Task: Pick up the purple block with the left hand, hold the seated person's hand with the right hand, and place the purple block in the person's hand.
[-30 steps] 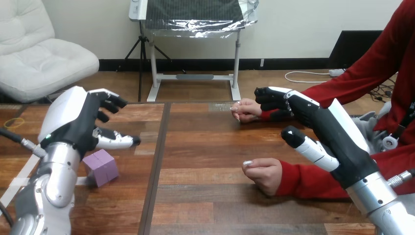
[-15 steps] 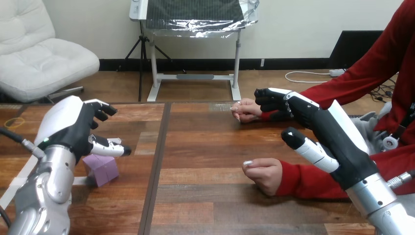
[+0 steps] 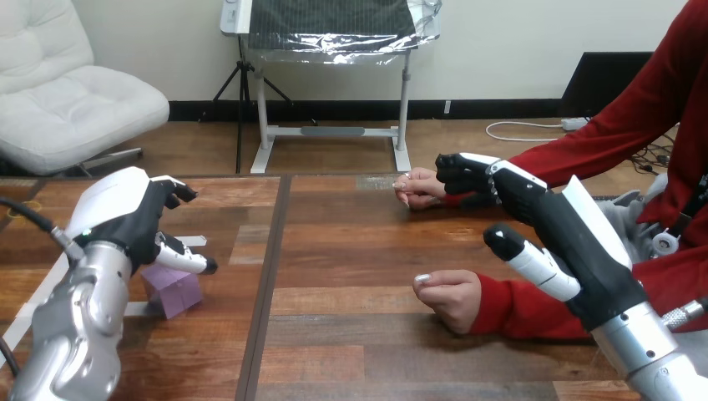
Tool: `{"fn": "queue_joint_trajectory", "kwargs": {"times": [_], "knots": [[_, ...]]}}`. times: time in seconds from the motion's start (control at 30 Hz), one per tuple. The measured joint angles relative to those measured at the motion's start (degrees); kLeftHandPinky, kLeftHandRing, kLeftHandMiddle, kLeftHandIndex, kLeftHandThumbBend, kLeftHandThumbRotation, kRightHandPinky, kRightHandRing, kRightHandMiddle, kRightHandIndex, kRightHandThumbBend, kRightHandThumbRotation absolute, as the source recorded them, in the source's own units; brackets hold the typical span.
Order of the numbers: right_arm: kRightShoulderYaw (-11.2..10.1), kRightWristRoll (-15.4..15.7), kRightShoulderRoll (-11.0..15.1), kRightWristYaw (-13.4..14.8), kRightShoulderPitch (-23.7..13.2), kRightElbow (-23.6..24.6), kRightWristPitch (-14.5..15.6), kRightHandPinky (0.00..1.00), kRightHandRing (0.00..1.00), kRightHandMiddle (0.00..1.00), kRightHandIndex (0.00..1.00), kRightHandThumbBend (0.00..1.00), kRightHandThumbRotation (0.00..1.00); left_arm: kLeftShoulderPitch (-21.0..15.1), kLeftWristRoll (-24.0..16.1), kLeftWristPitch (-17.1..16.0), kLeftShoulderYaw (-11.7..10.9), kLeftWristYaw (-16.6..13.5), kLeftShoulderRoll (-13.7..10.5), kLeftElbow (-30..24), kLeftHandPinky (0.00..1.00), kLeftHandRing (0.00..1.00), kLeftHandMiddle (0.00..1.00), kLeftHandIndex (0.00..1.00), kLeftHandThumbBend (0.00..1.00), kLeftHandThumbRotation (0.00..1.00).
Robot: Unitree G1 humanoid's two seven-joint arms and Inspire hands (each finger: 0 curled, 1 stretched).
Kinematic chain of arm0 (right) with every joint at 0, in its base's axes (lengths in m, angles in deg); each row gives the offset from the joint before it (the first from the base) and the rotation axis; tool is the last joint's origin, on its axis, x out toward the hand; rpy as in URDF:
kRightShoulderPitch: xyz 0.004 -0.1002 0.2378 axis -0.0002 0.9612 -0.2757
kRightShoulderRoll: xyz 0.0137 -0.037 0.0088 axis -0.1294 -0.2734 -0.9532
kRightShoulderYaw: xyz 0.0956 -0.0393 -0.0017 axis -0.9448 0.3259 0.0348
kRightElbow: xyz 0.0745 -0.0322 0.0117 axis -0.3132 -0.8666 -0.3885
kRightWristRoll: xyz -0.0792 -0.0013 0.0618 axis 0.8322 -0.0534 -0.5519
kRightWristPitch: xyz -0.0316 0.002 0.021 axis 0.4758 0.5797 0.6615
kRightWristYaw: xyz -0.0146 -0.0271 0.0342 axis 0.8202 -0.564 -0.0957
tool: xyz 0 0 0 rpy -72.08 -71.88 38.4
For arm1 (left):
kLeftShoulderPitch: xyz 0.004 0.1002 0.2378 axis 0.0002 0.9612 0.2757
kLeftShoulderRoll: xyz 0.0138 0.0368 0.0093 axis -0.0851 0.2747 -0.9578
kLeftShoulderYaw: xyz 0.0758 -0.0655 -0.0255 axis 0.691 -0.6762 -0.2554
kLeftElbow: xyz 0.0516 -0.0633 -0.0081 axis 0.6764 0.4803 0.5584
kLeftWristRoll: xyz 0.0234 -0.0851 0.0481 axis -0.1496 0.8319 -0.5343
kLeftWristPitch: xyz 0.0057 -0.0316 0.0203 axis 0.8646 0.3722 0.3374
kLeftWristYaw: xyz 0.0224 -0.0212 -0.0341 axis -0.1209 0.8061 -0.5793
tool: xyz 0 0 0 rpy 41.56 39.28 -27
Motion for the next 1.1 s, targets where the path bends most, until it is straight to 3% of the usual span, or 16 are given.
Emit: {"fn": "queue_joint_trajectory", "kwargs": {"times": [0.73,1.1], "knots": [[0.1,-0.3,-0.1,-0.1,1.6,3.7,-0.1,0.73,0.78,0.79,0.80,0.97,1.00,-8.6,-1.7,-4.4,2.4,-1.8,-0.2,18.2,0.67,0.78,0.80,0.78,0.91,0.07],[0.2,-0.8,-0.1,-0.2,2.8,6.6,0.2,0.73,0.78,0.79,0.79,0.97,1.00,-12.2,-1.9,-5.7,3.8,-3.6,-0.1,27.0,0.68,0.78,0.81,0.79,0.93,0.12]]}}
